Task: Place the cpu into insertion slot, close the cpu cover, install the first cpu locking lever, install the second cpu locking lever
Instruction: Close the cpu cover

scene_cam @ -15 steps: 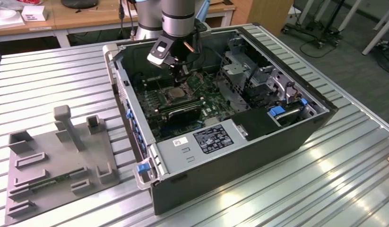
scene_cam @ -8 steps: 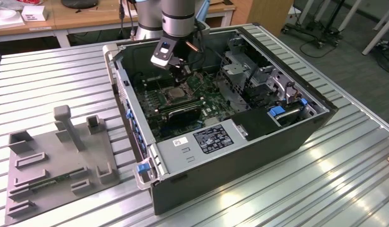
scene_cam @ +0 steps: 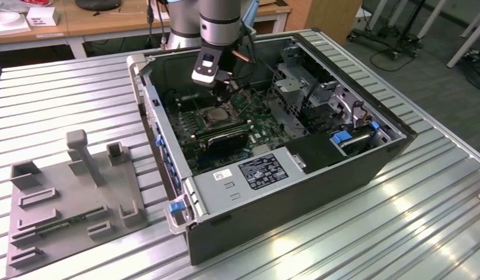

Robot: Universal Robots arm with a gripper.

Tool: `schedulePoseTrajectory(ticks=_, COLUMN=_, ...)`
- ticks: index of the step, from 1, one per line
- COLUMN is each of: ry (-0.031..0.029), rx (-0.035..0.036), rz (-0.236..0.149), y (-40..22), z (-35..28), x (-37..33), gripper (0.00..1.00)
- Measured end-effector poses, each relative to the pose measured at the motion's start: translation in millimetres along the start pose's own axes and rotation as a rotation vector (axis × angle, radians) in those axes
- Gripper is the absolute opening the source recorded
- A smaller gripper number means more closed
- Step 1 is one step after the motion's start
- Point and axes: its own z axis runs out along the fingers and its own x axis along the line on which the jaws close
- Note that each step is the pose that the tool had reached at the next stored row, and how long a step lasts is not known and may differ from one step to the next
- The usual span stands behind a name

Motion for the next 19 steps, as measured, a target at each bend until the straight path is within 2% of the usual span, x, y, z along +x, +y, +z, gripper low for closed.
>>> schedulePoseTrajectory(ticks=5, ry=0.004, rx=-0.0015, rz=-0.082, y=0.1, z=0.1, x=-0.1, gripper=0.1)
schedulePoseTrajectory(ticks=19, ry=0.0051, rx=-0.0018, rz=-0.089, y=0.4, z=0.1, x=-0.1, gripper=0.1)
